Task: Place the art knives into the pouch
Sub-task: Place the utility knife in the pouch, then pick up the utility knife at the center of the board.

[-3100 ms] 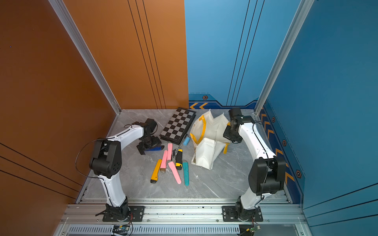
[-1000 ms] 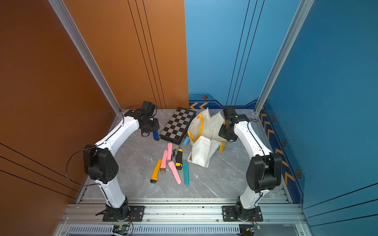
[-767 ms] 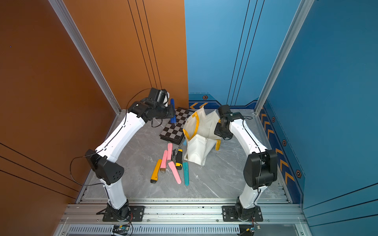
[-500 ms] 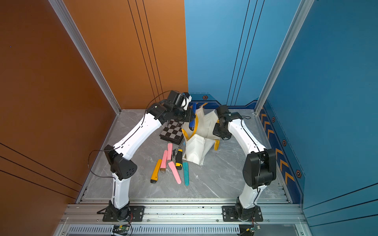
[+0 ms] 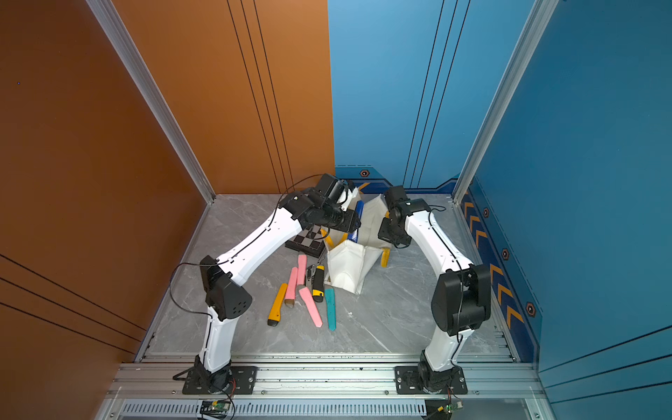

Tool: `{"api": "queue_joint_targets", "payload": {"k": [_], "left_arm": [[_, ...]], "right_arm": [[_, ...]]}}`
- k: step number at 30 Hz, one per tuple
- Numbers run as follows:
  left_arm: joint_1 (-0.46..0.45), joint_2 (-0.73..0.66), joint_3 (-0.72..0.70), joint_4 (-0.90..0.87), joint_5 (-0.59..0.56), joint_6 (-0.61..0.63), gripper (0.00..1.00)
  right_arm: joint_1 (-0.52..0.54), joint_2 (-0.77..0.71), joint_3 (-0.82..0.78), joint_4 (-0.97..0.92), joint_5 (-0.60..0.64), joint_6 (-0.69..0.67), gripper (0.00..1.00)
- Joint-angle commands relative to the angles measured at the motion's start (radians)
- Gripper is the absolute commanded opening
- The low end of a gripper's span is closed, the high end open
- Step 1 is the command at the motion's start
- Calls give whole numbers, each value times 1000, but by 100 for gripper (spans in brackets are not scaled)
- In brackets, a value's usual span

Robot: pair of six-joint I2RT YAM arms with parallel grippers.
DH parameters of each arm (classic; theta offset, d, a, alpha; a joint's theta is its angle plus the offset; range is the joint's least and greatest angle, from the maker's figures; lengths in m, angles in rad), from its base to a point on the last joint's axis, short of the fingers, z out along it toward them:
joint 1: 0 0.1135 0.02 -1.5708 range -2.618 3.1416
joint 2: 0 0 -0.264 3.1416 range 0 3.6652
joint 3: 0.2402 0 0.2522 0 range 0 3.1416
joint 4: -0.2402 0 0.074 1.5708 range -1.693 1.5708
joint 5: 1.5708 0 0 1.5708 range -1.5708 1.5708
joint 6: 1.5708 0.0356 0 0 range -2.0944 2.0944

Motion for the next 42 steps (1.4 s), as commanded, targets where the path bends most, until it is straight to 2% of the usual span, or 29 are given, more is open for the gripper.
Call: {"api": "queue_joint_targets", "payload": {"k": [1,6,9,12,15,18,23,26,30,34,42], "left_arm": [[9,-40,-2,-10,-29,51,70],[61,-106,20,-9,-35,48,79],[114,-175,-21,-9,-69,46,81],[195,-282,-184,-9,-115,46,84],[286,-400,-446,-11,-143,47,85],[324,-504,-726,-14,-157,50,84],[265,-637,-1058,-26,-196,-51,83],[254,-700,-1182,-26,-175,-120,80],[250,-772,-1332,-28,-174,-137,78],[239,-752,-1398,-26,-158,-142,74],[201,-663,-1406,-20,-182,-139,73]], "right_arm": [[-2,3,8,-1,9,-8,0],[-1,-5,-3,0,16,-3,0],[-1,-9,-7,0,23,1,0],[-2,-23,-21,0,44,8,0],[-11,-36,-38,-2,58,12,0],[-28,-51,-46,-2,63,19,0],[-61,-65,-30,-22,60,24,0],[-74,-63,-12,-41,73,19,0],[-82,-58,-8,-49,87,15,0],[-80,-52,-22,-50,90,19,0],[-66,-70,-65,-50,103,39,0]]}}
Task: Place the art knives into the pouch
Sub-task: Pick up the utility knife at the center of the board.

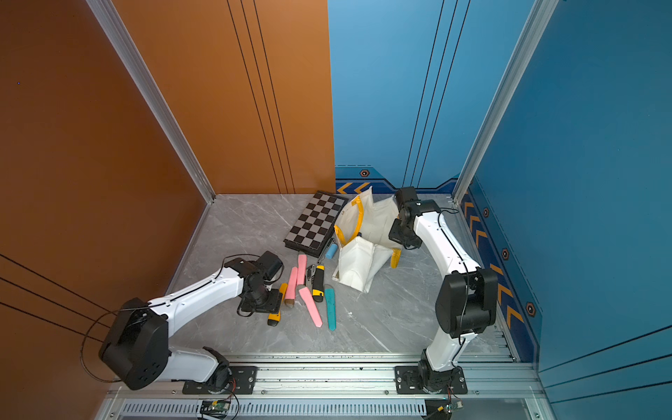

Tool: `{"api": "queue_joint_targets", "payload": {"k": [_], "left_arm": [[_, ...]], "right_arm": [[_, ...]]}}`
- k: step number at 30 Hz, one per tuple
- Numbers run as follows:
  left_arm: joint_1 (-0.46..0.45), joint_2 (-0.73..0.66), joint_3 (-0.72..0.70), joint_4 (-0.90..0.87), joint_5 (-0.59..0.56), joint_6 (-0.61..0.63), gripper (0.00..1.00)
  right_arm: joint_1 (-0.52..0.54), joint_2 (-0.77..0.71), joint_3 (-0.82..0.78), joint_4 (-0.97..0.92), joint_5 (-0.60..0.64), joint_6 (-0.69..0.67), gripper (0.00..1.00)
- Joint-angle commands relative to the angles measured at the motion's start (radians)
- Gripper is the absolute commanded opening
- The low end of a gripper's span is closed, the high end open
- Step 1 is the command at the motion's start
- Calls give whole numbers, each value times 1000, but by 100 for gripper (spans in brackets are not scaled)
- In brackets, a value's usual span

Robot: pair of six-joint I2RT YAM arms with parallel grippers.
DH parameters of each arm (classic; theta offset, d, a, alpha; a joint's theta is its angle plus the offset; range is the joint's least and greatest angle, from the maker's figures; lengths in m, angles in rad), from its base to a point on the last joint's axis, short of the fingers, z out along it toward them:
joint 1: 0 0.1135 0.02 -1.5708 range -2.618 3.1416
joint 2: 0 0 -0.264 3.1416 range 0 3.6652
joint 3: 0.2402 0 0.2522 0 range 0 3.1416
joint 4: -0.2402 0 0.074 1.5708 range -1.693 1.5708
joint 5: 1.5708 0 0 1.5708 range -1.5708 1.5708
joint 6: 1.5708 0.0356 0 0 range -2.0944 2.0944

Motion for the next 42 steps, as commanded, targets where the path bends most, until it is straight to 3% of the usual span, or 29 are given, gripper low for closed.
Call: {"api": "queue_joint_targets", "payload": {"k": [1,15,24,30,37,42], "left_arm": [[-6,29,-2,-5,-17,-7,73],[42,155,-12,91,11,-6,64],[122,211,21,123,34,4,33],[156,163,84,116,42,5,23],[196,57,338,73,58,6,21],[130,121,650,78,62,67,22]], "right_arm": [[11,-40,-30,-23,46,30,0],[38,-49,-62,-23,71,49,0],[42,-44,-58,-21,79,52,0],[44,-45,-55,-19,83,54,0],[43,-46,-44,-15,79,47,0],[55,-40,-41,3,63,48,0]]}}
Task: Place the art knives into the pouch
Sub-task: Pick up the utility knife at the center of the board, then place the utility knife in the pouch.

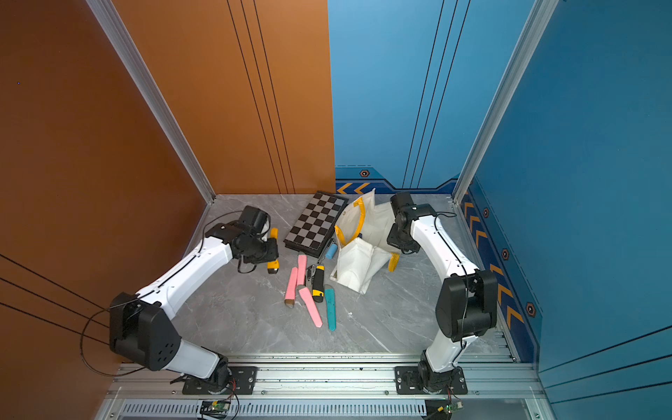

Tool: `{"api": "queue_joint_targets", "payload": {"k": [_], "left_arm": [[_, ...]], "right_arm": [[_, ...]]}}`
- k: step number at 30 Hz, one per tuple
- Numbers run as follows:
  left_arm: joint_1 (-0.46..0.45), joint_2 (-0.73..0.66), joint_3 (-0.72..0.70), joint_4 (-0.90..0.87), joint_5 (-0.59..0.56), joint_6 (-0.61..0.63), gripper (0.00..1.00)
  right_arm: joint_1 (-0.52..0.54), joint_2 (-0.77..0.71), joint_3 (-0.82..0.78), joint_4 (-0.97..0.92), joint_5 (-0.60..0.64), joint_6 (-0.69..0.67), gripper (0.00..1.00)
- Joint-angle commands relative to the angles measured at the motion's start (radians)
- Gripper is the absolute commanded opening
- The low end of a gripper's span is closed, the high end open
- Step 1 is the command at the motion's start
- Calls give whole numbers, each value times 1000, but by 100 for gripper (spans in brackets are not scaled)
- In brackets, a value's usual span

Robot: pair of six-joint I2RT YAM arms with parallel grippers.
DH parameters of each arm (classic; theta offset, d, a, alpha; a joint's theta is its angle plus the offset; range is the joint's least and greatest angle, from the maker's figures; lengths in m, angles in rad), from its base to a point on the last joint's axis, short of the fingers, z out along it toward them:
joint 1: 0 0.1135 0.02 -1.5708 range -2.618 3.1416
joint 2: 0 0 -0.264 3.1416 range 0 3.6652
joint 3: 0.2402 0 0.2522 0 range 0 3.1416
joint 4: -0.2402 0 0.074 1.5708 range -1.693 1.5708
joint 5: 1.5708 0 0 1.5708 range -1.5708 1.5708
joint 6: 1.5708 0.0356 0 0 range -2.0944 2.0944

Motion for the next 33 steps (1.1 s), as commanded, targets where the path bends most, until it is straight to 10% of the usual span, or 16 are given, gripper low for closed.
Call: {"api": "queue_joint_targets", "payload": {"k": [1,12,16,22,28,33], "left_arm": [[-68,58,199,-8,19,65,22],[-358,463,822,-6,131,196,23],[-371,487,785,-7,156,184,28],[-371,458,768,-8,116,201,62],[-298,366,762,-8,66,162,67],[-135,174,450,-12,23,131,68]], "right_arm": [[20,-15,10,3,12,8,0],[48,-3,28,5,14,9,0],[45,-13,22,5,17,2,0],[36,-5,30,5,8,-10,0],[34,6,35,5,4,-17,0],[30,7,30,4,7,-21,0]]}}
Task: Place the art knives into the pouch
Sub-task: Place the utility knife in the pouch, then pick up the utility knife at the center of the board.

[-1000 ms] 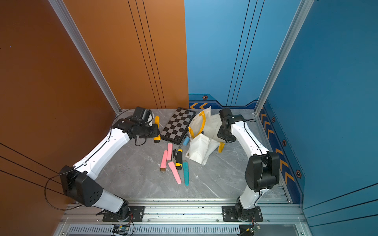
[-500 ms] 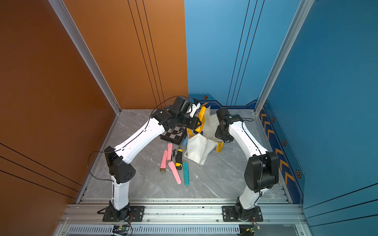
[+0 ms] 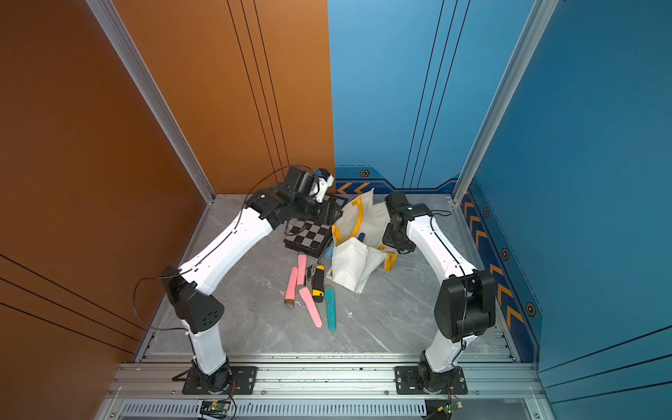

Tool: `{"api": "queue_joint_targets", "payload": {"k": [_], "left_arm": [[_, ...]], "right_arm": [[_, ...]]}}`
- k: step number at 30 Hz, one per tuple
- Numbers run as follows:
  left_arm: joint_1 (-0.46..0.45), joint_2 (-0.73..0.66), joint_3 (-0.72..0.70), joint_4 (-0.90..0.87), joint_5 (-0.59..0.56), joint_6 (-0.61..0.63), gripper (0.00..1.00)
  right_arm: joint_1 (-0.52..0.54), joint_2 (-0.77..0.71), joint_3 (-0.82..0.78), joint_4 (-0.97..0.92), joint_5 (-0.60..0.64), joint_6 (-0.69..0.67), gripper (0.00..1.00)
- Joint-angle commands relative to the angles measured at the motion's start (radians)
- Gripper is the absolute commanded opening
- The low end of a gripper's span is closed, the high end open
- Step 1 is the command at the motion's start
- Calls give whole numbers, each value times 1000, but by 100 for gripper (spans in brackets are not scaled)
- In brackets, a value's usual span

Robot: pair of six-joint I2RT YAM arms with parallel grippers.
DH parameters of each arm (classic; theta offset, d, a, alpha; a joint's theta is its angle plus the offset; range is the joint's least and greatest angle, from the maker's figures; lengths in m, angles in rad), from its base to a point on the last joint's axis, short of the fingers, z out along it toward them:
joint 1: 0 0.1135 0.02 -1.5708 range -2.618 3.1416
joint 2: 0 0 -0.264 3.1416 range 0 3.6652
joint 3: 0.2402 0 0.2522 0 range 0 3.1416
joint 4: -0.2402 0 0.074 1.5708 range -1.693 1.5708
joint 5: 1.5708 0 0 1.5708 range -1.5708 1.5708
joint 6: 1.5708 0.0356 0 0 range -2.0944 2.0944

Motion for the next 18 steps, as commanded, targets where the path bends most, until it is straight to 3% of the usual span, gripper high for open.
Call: {"api": "queue_joint_targets", "payload": {"k": [1,4,8,12,18], "left_arm": [[124,-146,-230,-35,-42,-45,68],[184,-249,-510,-36,-33,-82,68],[158,-286,-759,-36,-29,-147,68],[108,-256,-866,-34,-35,-184,68],[64,-156,-904,-30,-79,-188,69]], "right_arm": [[-10,8,15,5,10,-19,0],[-12,15,16,4,12,-19,0],[-14,32,29,5,3,-20,0],[-14,46,39,4,-5,-22,0],[-11,50,28,5,-7,-16,0]]}}
